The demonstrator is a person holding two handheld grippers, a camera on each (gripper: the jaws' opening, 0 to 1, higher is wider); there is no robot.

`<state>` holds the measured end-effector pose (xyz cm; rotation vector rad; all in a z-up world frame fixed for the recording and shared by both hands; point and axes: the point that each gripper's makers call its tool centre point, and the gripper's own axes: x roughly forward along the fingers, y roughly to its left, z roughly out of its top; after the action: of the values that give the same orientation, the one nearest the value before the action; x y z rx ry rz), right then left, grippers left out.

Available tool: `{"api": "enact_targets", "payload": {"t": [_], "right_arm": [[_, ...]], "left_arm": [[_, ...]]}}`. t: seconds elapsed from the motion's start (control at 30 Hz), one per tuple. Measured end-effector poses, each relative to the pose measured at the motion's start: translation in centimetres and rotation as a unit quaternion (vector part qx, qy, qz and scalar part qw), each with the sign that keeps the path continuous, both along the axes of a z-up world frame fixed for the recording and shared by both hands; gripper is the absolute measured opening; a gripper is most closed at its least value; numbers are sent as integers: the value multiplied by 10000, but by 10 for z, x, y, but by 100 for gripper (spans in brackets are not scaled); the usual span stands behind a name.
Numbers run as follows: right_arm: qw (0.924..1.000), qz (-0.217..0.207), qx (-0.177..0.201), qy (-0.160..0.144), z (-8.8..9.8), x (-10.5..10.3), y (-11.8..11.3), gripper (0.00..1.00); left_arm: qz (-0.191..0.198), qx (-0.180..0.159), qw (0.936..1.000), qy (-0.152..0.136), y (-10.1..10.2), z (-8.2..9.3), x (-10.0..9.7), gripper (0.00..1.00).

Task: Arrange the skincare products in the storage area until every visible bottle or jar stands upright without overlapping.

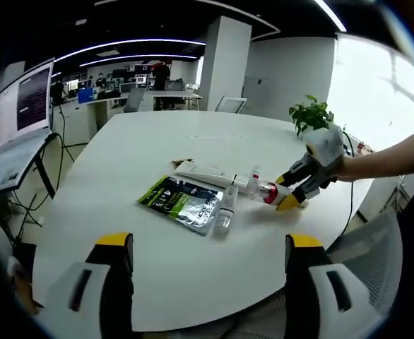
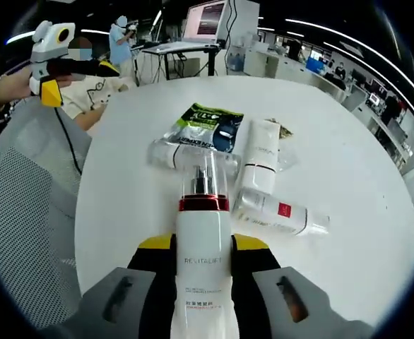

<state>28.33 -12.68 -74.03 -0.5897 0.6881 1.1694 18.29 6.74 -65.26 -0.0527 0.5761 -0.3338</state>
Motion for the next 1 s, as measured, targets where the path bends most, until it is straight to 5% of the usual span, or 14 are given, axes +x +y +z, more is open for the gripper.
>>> {"api": "enact_targets", "payload": {"t": [0.17,0.57,1.0], "right_arm": [[9996,-171,243,-41,10,-5,2,28],[9962,-468,720,-163,31,-22,7,28],[9865,-871,1345,-335,64,-34,22,28]], "left_arm": [[-286,433,9987,23,-9,-4,-3,81],[-540,608,9966,116,-16,-6,-4,83],[-486,-545,9973,-80,-57,22,17,82]]}}
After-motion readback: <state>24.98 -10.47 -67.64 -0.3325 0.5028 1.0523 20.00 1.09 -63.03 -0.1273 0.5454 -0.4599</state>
